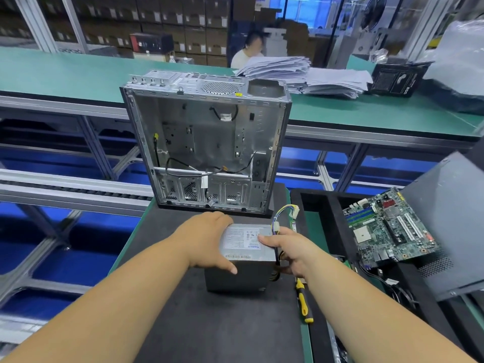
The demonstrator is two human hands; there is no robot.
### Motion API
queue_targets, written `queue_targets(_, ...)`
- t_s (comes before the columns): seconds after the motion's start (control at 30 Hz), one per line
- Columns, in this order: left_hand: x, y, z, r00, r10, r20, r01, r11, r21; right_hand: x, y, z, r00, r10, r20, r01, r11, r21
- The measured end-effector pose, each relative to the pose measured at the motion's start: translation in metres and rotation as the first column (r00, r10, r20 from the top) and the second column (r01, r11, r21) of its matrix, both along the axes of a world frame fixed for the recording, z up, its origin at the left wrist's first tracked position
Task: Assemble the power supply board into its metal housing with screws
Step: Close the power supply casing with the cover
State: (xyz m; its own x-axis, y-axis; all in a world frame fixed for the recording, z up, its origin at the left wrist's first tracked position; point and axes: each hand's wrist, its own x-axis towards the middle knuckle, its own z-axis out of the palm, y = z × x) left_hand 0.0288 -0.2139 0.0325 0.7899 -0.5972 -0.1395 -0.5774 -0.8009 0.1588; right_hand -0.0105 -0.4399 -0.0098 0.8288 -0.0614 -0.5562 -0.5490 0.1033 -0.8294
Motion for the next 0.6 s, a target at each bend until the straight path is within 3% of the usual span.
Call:
queue_targets(0.2,-0.007,-0.02,-0.004,0.999,-0.003,0.044,0.002,1.0,0.024,-0.002,0.003,0.008,0.999,0.026,0.018,-0.026,0.999,-0.019)
queue_targets(0.33,-0.007,-0.025,-0.007,0.979,0.201,0.013,-0.2,0.978,-0.068,-0.006,0.0,0.015,0.983,0.025,0.179,-0.017,0.999,-0.046)
queue_targets(0.47,0.004,-0.006,-0.003,0.827,0.454,-0.331,-0.538,0.809,-0.235,-0.006,-0.017,0.028,0.946,0.05,0.321,0.016,0.979,-0.202)
queue_targets(0.6,0.006,0.017,-0.011,0.519,0.366,-0.773,-0.803,0.518,-0.294,0.004,-0.02,0.039,0.92,0.097,0.38,0.01,0.963,-0.27)
